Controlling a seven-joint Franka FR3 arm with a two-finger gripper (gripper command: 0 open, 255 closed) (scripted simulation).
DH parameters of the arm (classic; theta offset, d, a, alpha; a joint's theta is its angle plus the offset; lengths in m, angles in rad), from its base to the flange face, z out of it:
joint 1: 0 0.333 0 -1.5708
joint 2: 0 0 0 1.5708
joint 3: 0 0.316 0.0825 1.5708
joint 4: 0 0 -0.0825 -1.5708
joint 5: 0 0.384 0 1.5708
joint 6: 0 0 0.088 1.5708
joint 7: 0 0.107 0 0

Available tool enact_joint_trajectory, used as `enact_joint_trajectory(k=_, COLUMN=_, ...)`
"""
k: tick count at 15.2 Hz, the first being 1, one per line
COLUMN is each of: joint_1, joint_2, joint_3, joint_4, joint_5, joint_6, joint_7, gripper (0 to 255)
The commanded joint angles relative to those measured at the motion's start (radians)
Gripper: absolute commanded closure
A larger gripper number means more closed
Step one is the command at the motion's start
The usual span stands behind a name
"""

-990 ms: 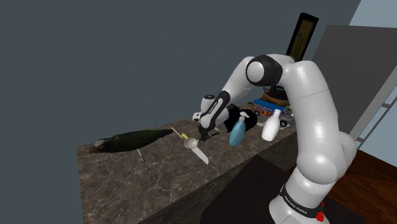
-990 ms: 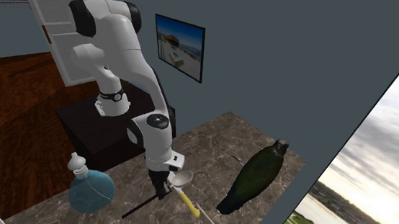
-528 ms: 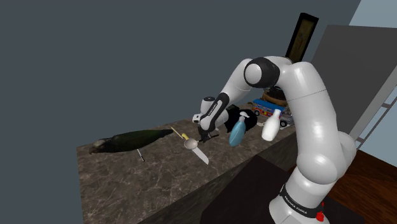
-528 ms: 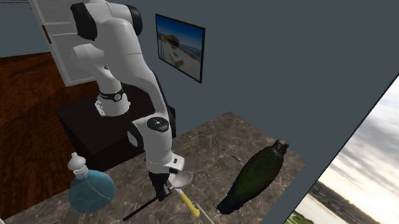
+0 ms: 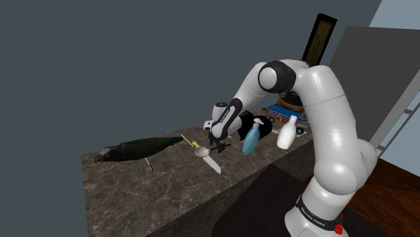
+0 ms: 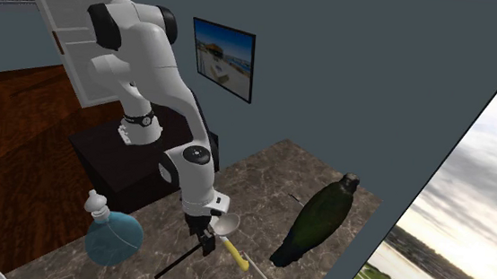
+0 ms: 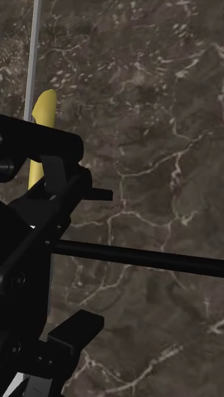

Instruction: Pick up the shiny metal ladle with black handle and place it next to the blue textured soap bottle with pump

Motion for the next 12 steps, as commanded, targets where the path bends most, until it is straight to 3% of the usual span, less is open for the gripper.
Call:
enact_joint_trajectory(k=1, joint_1=0.002, joint_2=-0.035, joint_3=0.002, joint_4=-0.018, joint_5=0.001, joint_6=-0.017, joint_7=-0.001, gripper=0)
enact_joint_trajectory(k=4, joint_1=0.005, joint_2=-0.130, joint_3=0.007, joint_4=-0.061, joint_5=0.004, joint_6=-0.070, joint_7=-0.004, gripper=0)
enact_joint_trajectory(k=12, joint_1=0.005, joint_2=-0.130, joint_3=0.007, joint_4=-0.061, joint_5=0.004, joint_6=-0.070, joint_7=-0.004, gripper=0)
